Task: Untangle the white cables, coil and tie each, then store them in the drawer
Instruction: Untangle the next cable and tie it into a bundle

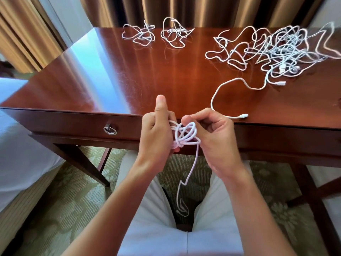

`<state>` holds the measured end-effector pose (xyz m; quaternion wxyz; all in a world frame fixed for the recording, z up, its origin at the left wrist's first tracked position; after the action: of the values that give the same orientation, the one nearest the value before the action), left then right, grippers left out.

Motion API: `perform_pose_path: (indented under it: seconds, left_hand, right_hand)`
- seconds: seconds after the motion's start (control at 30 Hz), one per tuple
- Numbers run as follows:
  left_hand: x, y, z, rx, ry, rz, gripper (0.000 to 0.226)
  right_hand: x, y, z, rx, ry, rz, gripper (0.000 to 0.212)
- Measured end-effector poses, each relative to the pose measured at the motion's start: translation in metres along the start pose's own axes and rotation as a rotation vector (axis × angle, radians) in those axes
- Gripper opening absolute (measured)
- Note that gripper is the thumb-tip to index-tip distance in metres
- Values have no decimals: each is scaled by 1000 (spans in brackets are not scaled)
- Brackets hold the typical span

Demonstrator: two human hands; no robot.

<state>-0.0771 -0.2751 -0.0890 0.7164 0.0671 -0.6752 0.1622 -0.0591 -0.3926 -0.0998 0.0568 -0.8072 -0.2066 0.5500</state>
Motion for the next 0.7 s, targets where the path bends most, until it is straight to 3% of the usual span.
perform_pose_path:
  seconds: [0.1, 0.2, 0.4, 0.5, 0.6, 0.7]
  left_hand:
    - [0, 5, -6, 116, 65, 107, 70]
    - [0, 11, -14, 231, 89, 143, 61]
    - [10, 18, -22, 424, -325, -185, 58]
    - [13, 19, -22, 409, -502, -476, 60]
    - [8, 21, -24, 342, -556, -727, 59]
    - [1, 18, -28, 94, -506, -768, 63]
  right_hand:
    - [11, 0, 10, 29, 52, 180, 22]
    - [15, -11, 22, -13, 133, 372, 13]
    - [7, -34, 34, -324, 250, 859, 13]
    - [-4, -35, 36, -418, 273, 1054, 16]
    - [-21, -32, 30, -492, 354, 1149, 18]
    - [-32, -26, 17, -513, 366, 1061, 11]
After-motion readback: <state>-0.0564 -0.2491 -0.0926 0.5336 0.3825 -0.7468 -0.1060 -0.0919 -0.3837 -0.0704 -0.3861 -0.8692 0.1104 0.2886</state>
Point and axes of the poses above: each hand's wrist, its own z-axis away from the middle knuckle, its own y-axis out of the back of the hand, x = y × z, the point moved 4 cm from there along -z, towards the middle knuckle, and after that the axes turned 10 degrees about y, right-handed, at the moved point
